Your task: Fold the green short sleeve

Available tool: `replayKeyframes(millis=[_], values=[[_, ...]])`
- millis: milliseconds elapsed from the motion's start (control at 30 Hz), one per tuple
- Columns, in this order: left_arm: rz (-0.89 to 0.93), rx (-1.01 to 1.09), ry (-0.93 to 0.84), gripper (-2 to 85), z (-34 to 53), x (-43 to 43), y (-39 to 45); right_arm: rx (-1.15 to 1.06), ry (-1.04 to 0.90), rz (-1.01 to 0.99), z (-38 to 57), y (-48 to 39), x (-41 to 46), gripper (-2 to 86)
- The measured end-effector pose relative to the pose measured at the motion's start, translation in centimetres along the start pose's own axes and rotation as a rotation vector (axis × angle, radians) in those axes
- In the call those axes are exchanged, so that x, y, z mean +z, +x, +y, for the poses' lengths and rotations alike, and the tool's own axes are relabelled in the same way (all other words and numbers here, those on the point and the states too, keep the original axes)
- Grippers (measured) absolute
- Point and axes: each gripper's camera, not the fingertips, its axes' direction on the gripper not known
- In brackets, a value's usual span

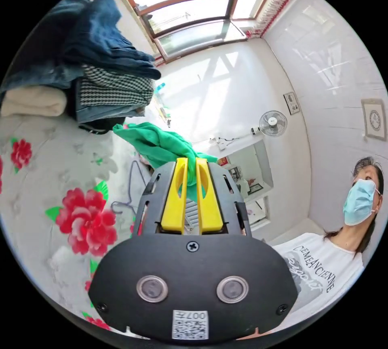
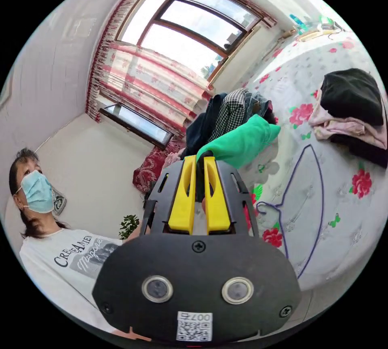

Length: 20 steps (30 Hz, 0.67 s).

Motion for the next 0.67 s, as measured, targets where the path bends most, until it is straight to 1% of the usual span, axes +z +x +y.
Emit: replayKeyframes(millis=[67,100,167,200,267,300,333,367,400,467,500,533,567,600,667], values=[[-0.005,0.065,-0.079,3.8,-5.1,8.4,2.8,-0.07,0.155,0.088,-2.7,-1.4,-6.0,1.0],[-0.02,0.074,-0.1,4.0,-6.1,10.3,3.3,-0.07,0.187,0.114,-3.3,-1.5,-7.2,1.2],[-0.145,0.11,-0.127,4.8,-8.2,15.5,4.2,0.0,0.286,0.231,-5.5,0.0,-11.0,1.7],[-0.186,0.124,-0.126,5.0,-8.1,16.2,4.3,0.017,0.294,0.277,-5.8,0.5,-11.5,1.8],[-0.306,0.157,-0.153,5.9,-6.1,17.4,3.3,0.122,0.266,0.47,-6.0,3.9,-12.5,2.2],[-0.331,0.163,-0.167,6.2,-5.2,17.4,2.7,0.149,0.246,0.5,-5.7,4.8,-12.5,2.2],[-0.396,0.163,-0.204,6.8,-2.9,16.9,1.3,0.178,0.193,0.518,-4.7,6.5,-11.9,2.3],[-0.486,0.137,-0.247,6.9,-0.1,15.8,-0.5,0.184,0.134,0.486,-3.2,8.0,-10.9,2.4],[-0.534,0.114,-0.264,7.0,1.5,14.9,-1.5,0.187,0.101,0.473,-2.3,8.6,-10.1,2.5],[-0.699,-0.05,-0.289,7.2,8.6,9.7,-5.3,0.175,-0.077,0.469,1.9,10.0,-5.6,2.7],[-0.736,-0.106,-0.286,7.3,10.5,8.0,-6.0,0.169,-0.131,0.474,3.0,10.2,-4.1,2.7],[-0.815,-0.223,-0.254,7.3,14.2,4.3,-6.9,0.157,-0.25,0.473,5.3,10.2,-0.9,2.8],[-0.887,-0.347,-0.184,7.3,18.1,0.3,-7.1,0.134,-0.368,0.454,7.5,9.8,2.4,3.0],[-0.92,-0.406,-0.142,7.3,20.0,-1.7,-7.0,0.115,-0.43,0.441,8.5,9.4,4.1,3.0],[-1.062,-0.616,0.043,7.4,27.1,-8.9,-5.0,-0.03,-0.68,0.399,12.2,6.3,11.0,3.3]])
